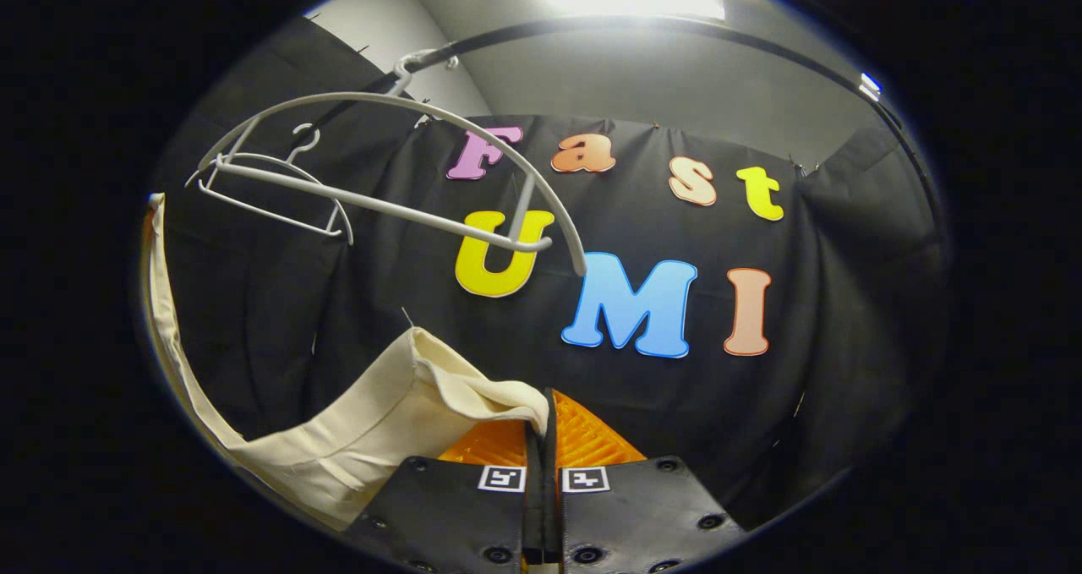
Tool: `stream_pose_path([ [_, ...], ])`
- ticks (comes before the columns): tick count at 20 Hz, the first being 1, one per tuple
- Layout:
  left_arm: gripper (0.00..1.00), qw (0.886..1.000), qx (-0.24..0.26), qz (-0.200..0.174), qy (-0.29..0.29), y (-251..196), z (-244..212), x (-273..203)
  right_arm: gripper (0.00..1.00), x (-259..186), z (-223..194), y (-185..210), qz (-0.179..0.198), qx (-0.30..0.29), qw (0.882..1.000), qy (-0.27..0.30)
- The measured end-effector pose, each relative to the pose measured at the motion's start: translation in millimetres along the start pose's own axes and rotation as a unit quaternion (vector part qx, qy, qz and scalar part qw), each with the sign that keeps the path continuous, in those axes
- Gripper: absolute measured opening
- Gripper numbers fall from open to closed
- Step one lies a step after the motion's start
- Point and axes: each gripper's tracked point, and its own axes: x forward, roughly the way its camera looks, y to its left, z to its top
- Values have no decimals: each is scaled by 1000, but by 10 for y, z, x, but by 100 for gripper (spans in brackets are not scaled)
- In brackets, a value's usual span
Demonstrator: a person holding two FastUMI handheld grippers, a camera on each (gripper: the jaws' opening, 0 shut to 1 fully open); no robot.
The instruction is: Grasp the clothes on the hanger with both hands and then place them into the laundry hamper below.
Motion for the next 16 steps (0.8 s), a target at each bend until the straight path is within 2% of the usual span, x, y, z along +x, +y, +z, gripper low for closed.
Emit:
stream_pose_path([
  [7,2,999,-26,-39,-21,102,278,-491,1,-744,683,717,81,26,995,-47],
  [12,1,996,-51,-60,-36,272,463,-835,0,-1284,1081,1172,135,51,987,-66],
  [16,1,994,-67,-77,-46,280,676,-910,1,-1553,1314,1456,173,77,979,-70],
])
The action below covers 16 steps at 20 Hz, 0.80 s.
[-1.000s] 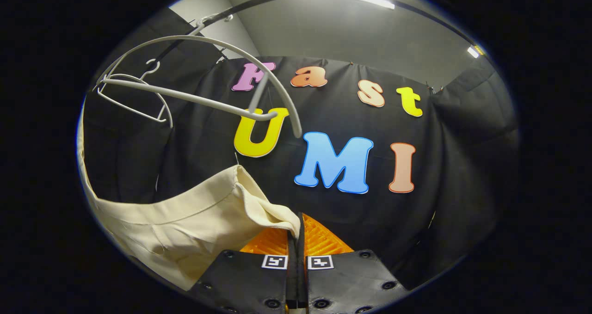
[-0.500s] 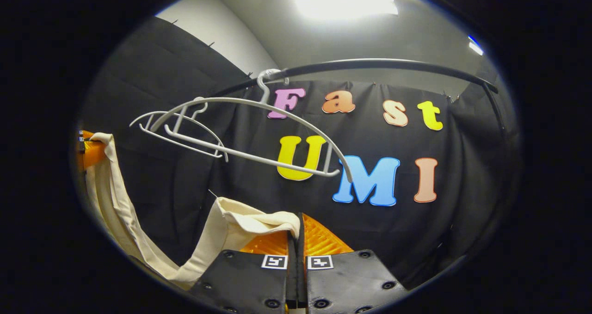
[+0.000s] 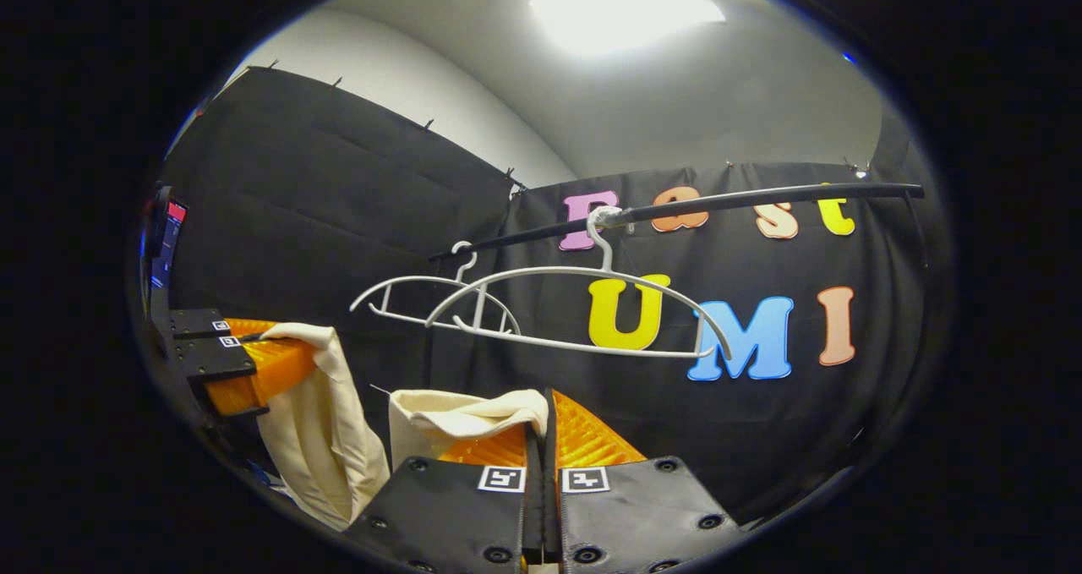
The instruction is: Grasp the clothes on the hanger with both hands and then place them into the laundry hamper below.
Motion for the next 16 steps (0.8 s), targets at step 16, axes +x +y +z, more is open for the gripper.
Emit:
stream_pose_path([
  [16,1,995,-41,5,94,27,-1674,-29,1,-65,-1421,408,39,8,995,96],
])
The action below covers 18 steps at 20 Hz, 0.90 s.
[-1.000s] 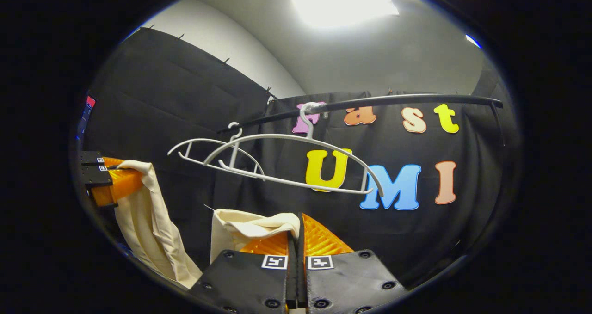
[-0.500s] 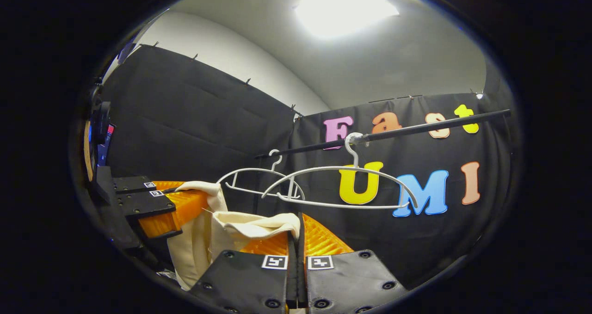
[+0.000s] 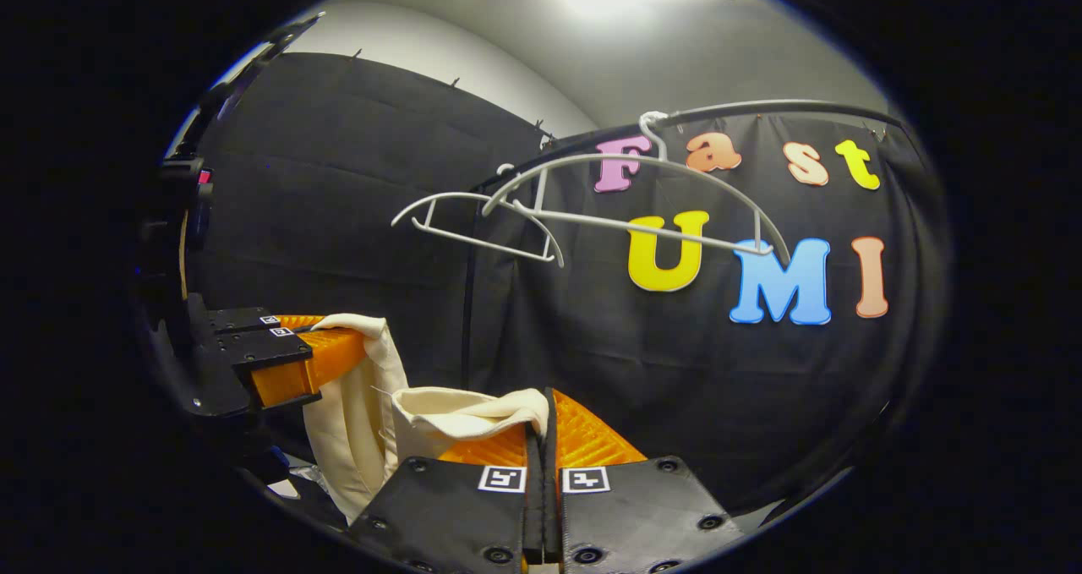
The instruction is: Grasp the clothes on the hanger with both hands and then place them into the laundry hamper below.
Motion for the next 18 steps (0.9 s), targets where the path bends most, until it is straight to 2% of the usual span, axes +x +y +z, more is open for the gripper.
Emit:
stream_pose_path([
  [5,2,998,6,10,62,94,-933,45,2,97,-765,-65,-22,21,998,59],
  [9,1,996,15,6,89,146,-1487,-65,1,95,-1279,-60,-36,29,994,97],
  [14,1,990,9,-3,141,-1,-2142,0,1,44,-1922,68,-33,43,986,158],
  [18,1,984,16,-9,178,16,-2648,-196,2,-66,-2439,202,-27,45,976,210],
])
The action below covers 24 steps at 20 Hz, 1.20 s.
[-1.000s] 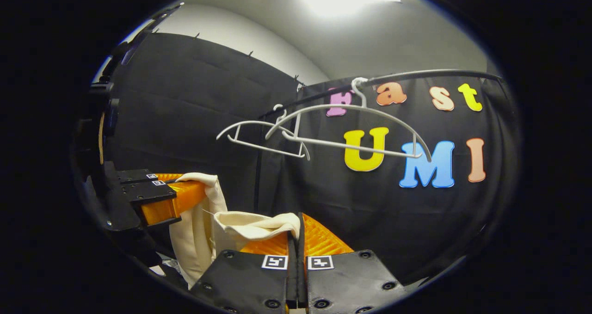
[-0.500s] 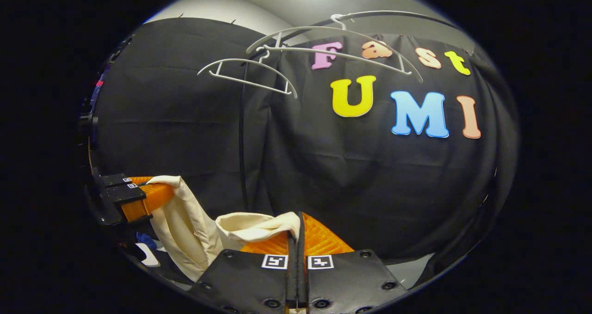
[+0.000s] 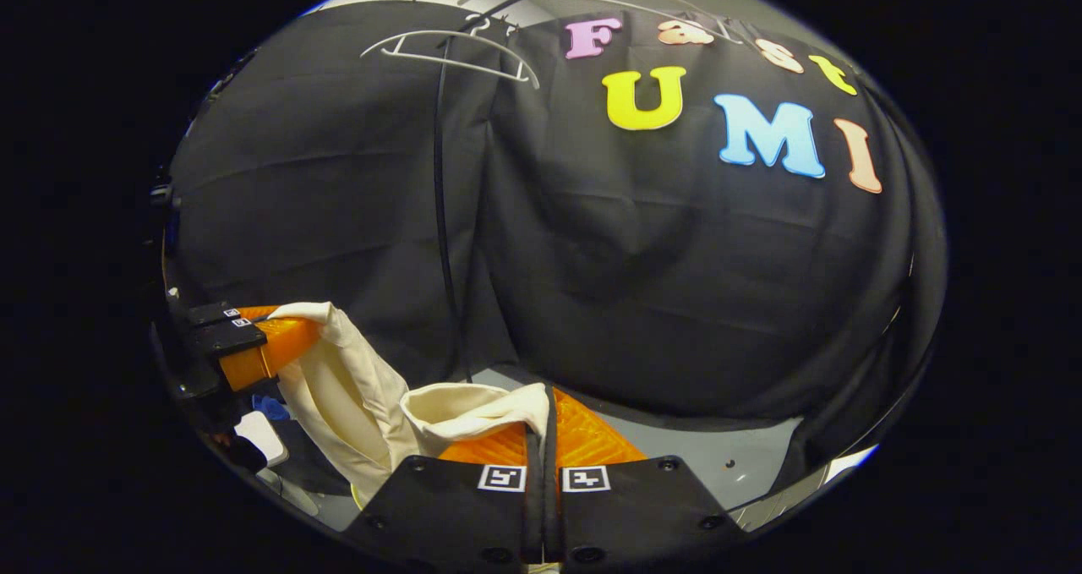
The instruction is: Grasp the clothes on the hanger with both hands and then place them into the laundry hamper below.
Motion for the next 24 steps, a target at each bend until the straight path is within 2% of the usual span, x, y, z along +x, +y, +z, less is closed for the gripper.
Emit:
stream_pose_path([
  [5,1,997,23,-8,73,-100,-701,53,2,176,-675,63,5,16,996,88],
  [8,1,993,34,-11,110,-131,-1090,10,2,225,-893,43,7,19,992,125],
  [12,1,982,30,-27,185,-238,-1563,-157,2,192,-1191,85,1,8,982,189],
  [13,2,978,27,-31,203,-265,-1612,-236,9,153,-1264,101,2,8,978,208],
  [15,4,974,25,-39,221,-303,-1572,-366,12,80,-1344,42,-1,9,975,224],
  [16,25,973,30,-47,225,-338,-1576,-380,32,23,-1274,44,1,11,975,221],
  [17,45,973,38,-50,221,-335,-1537,-418,39,-27,-1197,54,4,11,977,214],
  [19,87,978,57,-51,196,-301,-1296,-477,64,-158,-981,36,6,4,980,197],
  [20,87,979,62,-50,186,-290,-1151,-519,78,-221,-857,16,7,0,982,188],
  [21,88,981,62,-51,176,-276,-992,-643,86,-307,-742,-10,4,-5,984,178],
  [22,89,983,61,-53,165,-275,-821,-701,100,-380,-617,-55,-2,-7,986,169],
  [24,88,988,62,-54,131,-246,-423,-808,100,-554,-369,-110,-9,-4,989,148],
])
